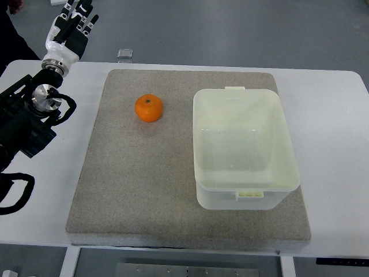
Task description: Put orange in box with left hand
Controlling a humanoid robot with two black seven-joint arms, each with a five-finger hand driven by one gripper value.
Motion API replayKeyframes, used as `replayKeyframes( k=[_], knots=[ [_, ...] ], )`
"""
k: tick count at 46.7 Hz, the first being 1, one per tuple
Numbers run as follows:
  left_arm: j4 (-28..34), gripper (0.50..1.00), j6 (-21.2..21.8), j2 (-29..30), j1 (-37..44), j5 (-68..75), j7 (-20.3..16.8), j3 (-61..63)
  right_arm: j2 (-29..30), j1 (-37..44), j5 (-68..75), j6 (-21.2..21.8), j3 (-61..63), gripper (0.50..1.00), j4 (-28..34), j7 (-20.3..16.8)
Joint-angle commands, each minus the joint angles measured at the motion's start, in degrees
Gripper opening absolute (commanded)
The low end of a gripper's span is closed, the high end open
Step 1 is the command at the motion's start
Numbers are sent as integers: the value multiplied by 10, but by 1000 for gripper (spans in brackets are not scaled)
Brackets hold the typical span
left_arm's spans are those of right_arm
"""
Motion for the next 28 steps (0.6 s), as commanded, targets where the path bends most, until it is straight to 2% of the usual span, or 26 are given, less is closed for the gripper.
replayKeyframes(
  k=[1, 18, 28],
  knots=[
    [0, 990, 0, 1, 1, 2, 0, 1, 0, 1, 0, 0, 0, 932, 0, 0],
    [-6, 990, 7, 4, -1, 26, 3, 23, 0, 1, 0, 0, 0, 932, 0, 0],
    [-56, 990, 10, 38, -20, 142, 3, 75, 0, 0, 0, 0, 0, 932, 0, 0]
  ],
)
